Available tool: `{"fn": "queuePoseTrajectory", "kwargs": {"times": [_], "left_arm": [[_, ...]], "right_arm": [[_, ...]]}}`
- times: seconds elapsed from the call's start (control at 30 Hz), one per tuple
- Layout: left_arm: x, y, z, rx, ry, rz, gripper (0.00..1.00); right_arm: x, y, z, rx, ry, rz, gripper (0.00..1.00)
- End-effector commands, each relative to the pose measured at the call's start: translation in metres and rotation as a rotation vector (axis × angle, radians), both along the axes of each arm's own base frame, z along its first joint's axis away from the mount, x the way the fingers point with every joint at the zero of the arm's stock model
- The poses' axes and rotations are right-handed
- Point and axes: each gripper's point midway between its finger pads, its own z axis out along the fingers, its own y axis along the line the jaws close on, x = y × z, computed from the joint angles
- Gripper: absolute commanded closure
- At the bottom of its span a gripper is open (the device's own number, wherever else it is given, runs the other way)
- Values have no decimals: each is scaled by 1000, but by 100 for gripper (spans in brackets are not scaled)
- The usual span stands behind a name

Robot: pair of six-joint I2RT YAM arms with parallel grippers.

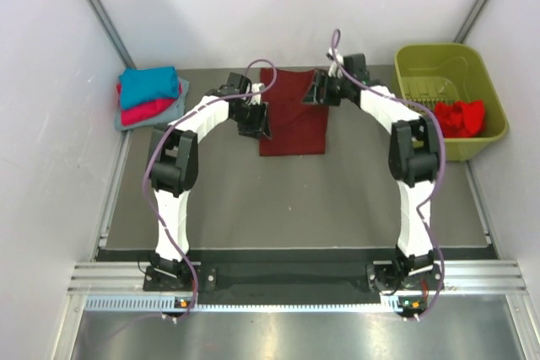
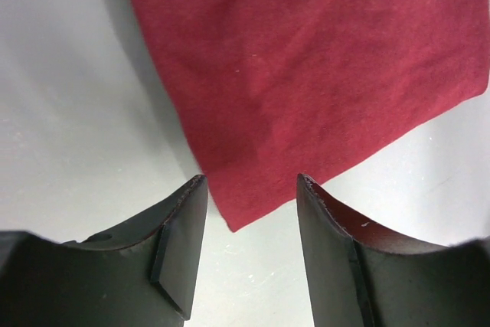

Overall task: Fold and stack the t-shirts
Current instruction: Fold the tshirt

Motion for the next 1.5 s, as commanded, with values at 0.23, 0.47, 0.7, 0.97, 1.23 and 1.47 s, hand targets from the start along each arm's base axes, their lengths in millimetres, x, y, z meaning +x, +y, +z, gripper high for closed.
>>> {"fn": "queuePoseTrajectory", "kwargs": {"times": [0.23,0.47,0.7,0.97,1.23,1.47], "left_arm": [[3,10,2,-52,38,40,44],[-8,3,-15,-90,117,39,44],[-18,5,-39,-82,181,53,43],[-15,-1,-47,-108,214,49,46],[-25,-7,-49,-149,258,37,83],[-41,-1,-28,-153,267,33,100]], "right_arm": [[-127,-44,-11,63,217,13,37],[-122,-42,-41,91,306,-2,36],[-114,-41,-66,74,358,-1,36],[-138,-43,-86,66,444,-5,40],[-147,-29,-78,85,441,35,90],[-167,-31,-59,102,437,41,100]]}}
